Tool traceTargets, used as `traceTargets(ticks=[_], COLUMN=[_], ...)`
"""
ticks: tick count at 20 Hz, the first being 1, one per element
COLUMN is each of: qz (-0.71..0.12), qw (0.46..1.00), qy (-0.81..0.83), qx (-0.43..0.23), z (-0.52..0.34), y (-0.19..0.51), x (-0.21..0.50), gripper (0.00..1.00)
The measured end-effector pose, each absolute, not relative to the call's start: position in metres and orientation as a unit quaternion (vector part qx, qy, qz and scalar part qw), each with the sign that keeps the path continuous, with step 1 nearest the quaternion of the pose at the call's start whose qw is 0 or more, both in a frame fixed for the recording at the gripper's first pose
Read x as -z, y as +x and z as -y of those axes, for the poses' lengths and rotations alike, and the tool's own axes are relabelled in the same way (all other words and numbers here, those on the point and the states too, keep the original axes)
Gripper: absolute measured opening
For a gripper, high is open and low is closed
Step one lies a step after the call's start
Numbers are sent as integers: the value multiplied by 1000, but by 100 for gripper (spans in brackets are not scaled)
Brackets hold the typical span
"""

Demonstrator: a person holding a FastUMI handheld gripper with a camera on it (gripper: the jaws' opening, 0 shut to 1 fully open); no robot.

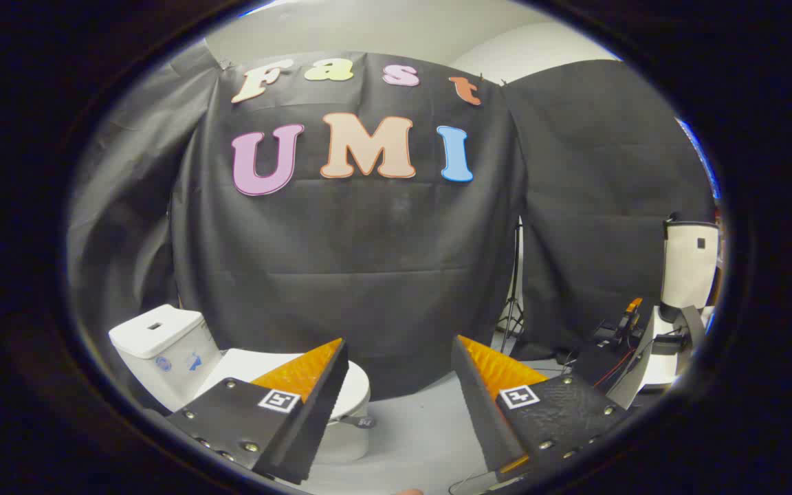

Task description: Open the toilet lid.

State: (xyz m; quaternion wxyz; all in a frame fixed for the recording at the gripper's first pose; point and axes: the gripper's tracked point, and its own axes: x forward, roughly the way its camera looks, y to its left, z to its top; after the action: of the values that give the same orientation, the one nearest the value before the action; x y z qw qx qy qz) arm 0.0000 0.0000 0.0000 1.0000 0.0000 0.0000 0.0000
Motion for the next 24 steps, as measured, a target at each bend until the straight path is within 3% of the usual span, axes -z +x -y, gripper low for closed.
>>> traceTargets(ticks=[18,24], qz=[-11,-44], qw=[999,989], qy=[30,139], qx=[-3,-10], z=[3,12], y=[6,23], x=[9,41], gripper=[90,91])
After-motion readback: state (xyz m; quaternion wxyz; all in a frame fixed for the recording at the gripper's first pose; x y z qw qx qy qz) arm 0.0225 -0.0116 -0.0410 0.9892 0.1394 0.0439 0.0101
